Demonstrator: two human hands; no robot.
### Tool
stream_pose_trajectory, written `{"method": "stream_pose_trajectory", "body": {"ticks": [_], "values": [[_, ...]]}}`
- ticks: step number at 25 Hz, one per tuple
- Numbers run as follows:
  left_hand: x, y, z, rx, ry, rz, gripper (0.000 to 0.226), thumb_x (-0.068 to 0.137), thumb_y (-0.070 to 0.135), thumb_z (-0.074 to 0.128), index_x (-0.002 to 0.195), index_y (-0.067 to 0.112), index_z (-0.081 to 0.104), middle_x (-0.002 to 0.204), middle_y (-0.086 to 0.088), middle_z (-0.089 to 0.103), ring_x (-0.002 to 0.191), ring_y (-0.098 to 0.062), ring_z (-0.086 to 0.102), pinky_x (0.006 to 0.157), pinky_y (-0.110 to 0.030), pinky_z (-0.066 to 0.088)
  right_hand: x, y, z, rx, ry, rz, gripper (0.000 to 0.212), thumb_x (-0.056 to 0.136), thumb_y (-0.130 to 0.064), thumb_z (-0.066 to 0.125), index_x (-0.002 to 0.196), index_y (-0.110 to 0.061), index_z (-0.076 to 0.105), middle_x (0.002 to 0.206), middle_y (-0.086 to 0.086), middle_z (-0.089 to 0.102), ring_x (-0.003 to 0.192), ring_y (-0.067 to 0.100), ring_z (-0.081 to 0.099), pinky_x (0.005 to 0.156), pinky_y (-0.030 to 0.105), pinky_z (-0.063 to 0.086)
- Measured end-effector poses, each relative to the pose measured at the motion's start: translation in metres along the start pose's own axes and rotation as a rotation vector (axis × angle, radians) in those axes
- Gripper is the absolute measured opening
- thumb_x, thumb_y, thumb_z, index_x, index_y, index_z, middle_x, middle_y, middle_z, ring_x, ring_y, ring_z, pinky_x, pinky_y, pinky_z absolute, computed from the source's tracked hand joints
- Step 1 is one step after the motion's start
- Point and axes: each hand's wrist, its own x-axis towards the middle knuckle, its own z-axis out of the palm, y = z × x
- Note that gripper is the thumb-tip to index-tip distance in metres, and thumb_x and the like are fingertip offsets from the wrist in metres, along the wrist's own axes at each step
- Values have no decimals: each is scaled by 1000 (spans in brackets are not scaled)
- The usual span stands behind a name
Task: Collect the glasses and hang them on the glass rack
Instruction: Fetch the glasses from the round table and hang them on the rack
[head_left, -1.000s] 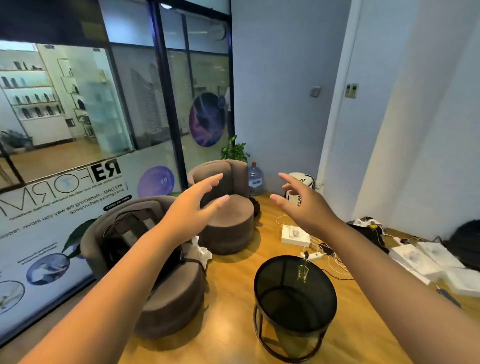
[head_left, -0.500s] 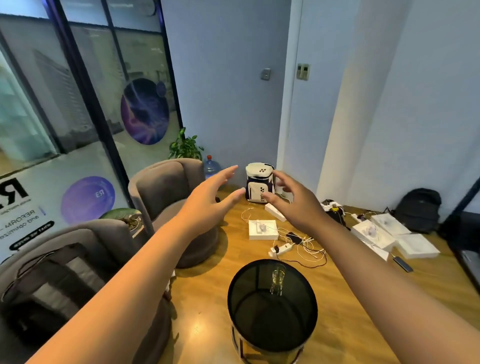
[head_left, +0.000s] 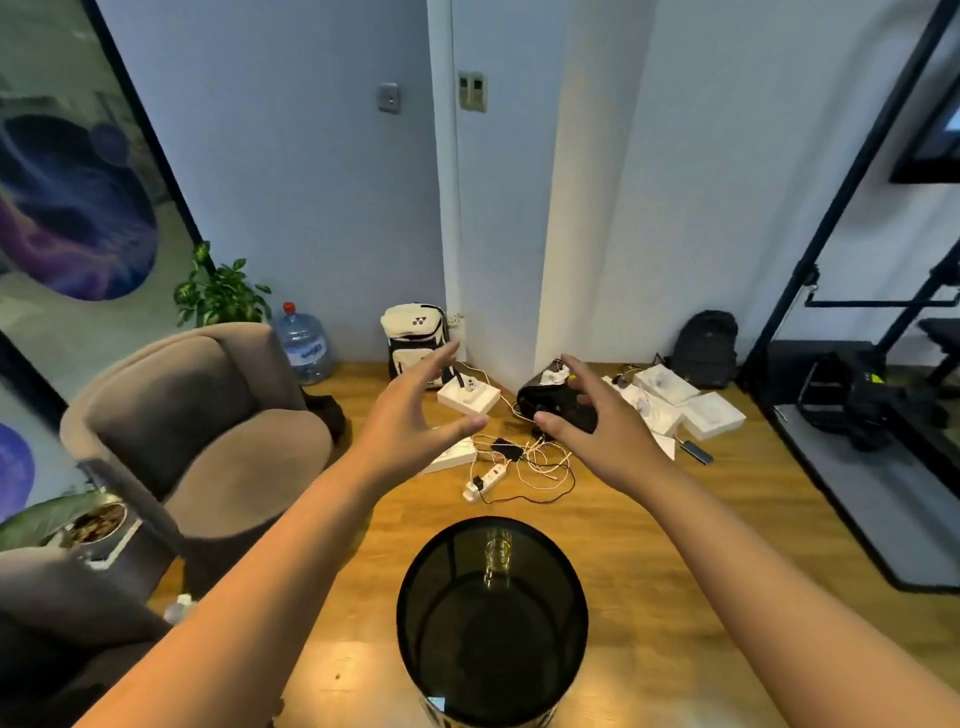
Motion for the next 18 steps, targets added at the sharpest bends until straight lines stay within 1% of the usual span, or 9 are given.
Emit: {"method": "stream_pose_trajectory", "body": {"ticks": [4, 6, 8, 10, 14, 16, 18], "values": [[44, -63, 21, -47, -128, 29, 108, 68, 64, 86, 156, 57, 23, 162, 19, 37, 144, -6, 39, 111, -35, 40, 21, 19, 22, 16, 59, 117, 91, 88, -60, 74, 162, -52, 22, 167, -2, 39, 151, 25, 39, 112, 49, 43], [65, -97, 28, -90, -210, 42, 111, 66, 62, 88, 155, 59, 22, 162, 21, 37, 143, -4, 40, 111, -36, 41, 27, 31, 38, 43, 100, 184, 93, 86, -60, 77, 162, -52, 22, 165, -4, 41, 150, 22, 39, 110, 42, 42], [86, -125, 35, -117, -281, 68, 112, 66, 60, 90, 155, 59, 22, 162, 19, 37, 143, -4, 40, 111, -36, 41, 32, 41, 55, 51, 129, 257, 94, 85, -59, 79, 161, -53, 23, 164, -5, 42, 150, 19, 39, 106, 36, 40], [103, -145, 42, -141, -325, 93, 110, 67, 60, 89, 156, 57, 24, 162, 15, 39, 143, -6, 40, 110, -33, 40, 34, 50, 72, 53, 143, 318, 94, 84, -57, 80, 160, -55, 23, 164, -6, 42, 151, 17, 37, 107, 35, 38], [134, -181, 69, -191, -411, 111, 106, 68, 68, 83, 156, 56, 25, 160, 13, 43, 141, -3, 41, 107, -31, 39, 41, 75, 109, 53, 164, 415, 92, 85, -58, 79, 159, -56, 25, 162, -7, 43, 149, 15, 38, 109, 36, 39], [141, -196, 88, -209, -453, 115, 105, 68, 67, 83, 156, 55, 26, 158, 16, 44, 139, 1, 42, 107, -28, 38, 48, 90, 123, 43, 167, 449, 92, 85, -59, 79, 158, -57, 25, 162, -7, 43, 148, 13, 39, 108, 35, 39], [145, -211, 107, -222, -490, 109, 105, 69, 65, 83, 157, 53, 28, 158, 16, 44, 140, 1, 42, 110, -27, 38, 55, 108, 135, 35, 164, 474, 93, 83, -59, 80, 158, -56, 25, 162, -6, 43, 148, 14, 40, 109, 36, 40]]}}
